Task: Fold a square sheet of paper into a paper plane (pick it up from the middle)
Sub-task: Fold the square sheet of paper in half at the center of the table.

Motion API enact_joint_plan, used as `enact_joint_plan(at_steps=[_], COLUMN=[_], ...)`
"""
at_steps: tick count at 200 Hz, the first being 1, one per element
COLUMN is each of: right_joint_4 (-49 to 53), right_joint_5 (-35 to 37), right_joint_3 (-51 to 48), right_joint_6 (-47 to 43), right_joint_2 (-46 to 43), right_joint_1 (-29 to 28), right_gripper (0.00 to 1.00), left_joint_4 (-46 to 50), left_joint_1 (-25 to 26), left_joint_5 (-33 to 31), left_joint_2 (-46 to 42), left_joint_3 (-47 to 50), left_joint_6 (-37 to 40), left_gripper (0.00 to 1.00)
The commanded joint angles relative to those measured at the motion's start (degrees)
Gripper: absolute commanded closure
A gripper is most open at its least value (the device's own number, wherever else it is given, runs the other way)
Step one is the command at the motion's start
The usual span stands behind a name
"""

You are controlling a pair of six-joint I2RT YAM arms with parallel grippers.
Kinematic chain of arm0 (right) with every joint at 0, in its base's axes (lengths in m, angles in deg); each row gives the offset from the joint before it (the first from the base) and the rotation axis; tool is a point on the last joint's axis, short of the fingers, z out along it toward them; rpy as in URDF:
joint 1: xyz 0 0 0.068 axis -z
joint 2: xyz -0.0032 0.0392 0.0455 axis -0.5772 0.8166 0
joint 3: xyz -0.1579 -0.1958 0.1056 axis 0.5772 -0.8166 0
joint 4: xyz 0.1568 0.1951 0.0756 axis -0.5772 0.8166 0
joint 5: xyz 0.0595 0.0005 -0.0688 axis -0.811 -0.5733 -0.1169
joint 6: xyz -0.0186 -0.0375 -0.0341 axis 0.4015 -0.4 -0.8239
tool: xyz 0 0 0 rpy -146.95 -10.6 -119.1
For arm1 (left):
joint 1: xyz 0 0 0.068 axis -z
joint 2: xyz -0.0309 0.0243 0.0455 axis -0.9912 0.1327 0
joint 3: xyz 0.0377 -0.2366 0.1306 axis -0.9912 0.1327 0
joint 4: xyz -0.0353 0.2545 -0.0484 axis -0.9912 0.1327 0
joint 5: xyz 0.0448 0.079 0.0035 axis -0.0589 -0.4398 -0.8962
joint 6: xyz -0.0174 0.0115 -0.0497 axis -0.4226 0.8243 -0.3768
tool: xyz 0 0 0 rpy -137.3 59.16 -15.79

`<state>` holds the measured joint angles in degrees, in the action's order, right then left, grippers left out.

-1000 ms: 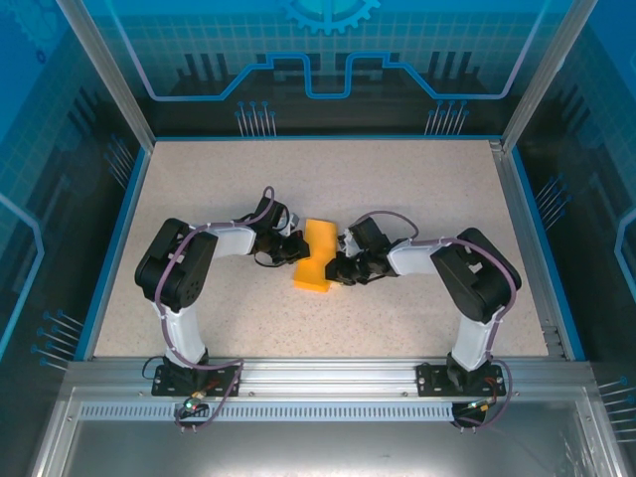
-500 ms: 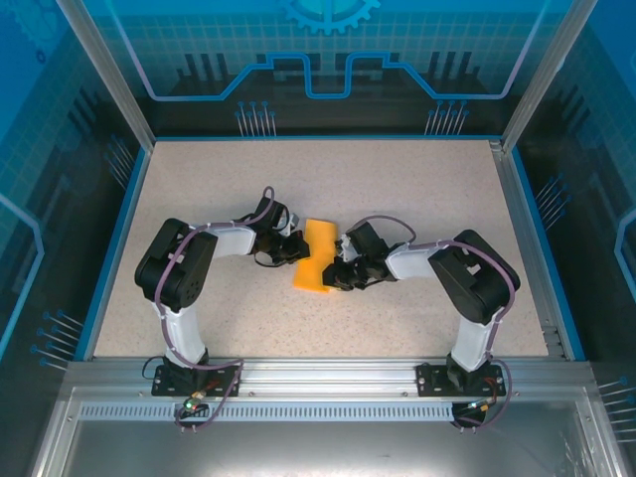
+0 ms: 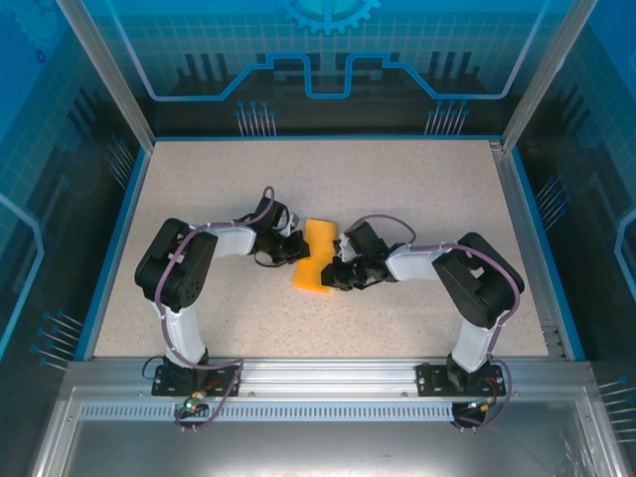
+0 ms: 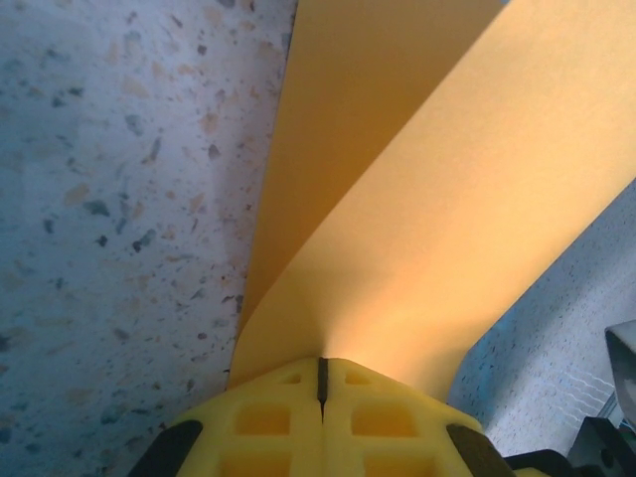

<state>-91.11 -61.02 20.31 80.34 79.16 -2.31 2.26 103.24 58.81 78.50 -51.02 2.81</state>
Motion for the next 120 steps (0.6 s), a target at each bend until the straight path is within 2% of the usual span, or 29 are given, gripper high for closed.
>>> enact_joint_plan(at_steps=[1,56,120], right_joint_4=[0.2,1.0,-1.0], right_joint_5=[0.4,2.8,0.5], right_joint_3=[-1.1,-3.4,-3.0], right_joint_6=[0.2,-0.2,0.2], right_joint_2=[0.4,3.0,-1.6], right_joint_1=[-1.2,-2.0,-2.0], right_gripper=[0.86,0.86,0.86], left_joint_4=[2.8,2.9,3.3], left_joint_1=[0.5,0.5,0.5], left_joint_5=[-0.2,-0.2,-0.3], left_joint_2=[1.7,1.7,1.6], left_joint_3=[0.4,0.2,0.2], left_joint_6=[1.8,1.9,1.9], left_gripper=[1.00,1.00,1.00])
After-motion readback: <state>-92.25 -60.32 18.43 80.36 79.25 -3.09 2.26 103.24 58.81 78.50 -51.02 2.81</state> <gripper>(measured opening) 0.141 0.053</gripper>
